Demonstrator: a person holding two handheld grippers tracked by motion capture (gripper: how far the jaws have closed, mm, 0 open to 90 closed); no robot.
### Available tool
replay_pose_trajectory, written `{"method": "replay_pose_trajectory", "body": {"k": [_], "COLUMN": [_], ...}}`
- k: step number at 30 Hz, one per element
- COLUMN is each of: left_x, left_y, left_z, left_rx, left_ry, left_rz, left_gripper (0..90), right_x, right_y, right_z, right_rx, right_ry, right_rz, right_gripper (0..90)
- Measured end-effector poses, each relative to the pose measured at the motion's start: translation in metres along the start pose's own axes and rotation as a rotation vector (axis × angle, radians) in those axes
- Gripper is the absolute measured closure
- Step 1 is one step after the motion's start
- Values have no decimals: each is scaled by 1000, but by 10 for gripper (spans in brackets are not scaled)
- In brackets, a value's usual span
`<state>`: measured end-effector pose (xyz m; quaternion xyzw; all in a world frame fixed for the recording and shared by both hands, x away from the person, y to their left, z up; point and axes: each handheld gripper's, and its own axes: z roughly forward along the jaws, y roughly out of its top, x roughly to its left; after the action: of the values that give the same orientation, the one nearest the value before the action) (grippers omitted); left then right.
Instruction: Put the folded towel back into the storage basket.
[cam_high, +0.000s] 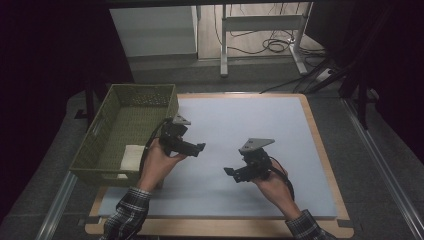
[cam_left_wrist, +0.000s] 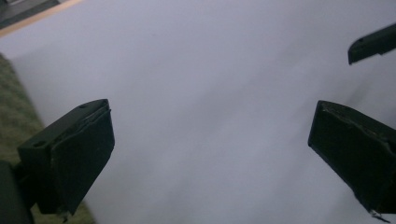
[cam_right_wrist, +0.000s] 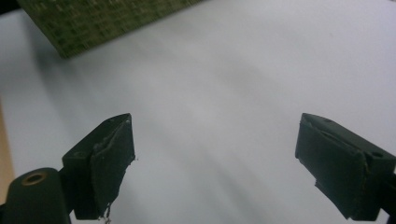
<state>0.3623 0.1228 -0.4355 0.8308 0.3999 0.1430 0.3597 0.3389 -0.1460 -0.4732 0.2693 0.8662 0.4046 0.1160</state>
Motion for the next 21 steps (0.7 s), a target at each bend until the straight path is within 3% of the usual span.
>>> {"method": "replay_pose_trajectory", "body": {"k": [11,14,17,21], "left_x": [-44,-50,-53,-56], "left_y": [-26,-39,-53,-72], "left_z": [35,44,51,56], "left_rx": [7,13,20,37], "left_ry": [-58,-54,-77,-55], "left_rz": [47,49,30,31], "left_gripper": [6,6,6,6], "right_x": [-19,-24,-27,-31], "right_y": [-45,-56,-66,-77], "right_z": [-21,-26,-30,-33], "right_rx": [19,20,24,44], "right_ry": [-48,-63,-77,-94], "right_rz": [38,47,58,57], "right_gripper": [102,101,98,91]}}
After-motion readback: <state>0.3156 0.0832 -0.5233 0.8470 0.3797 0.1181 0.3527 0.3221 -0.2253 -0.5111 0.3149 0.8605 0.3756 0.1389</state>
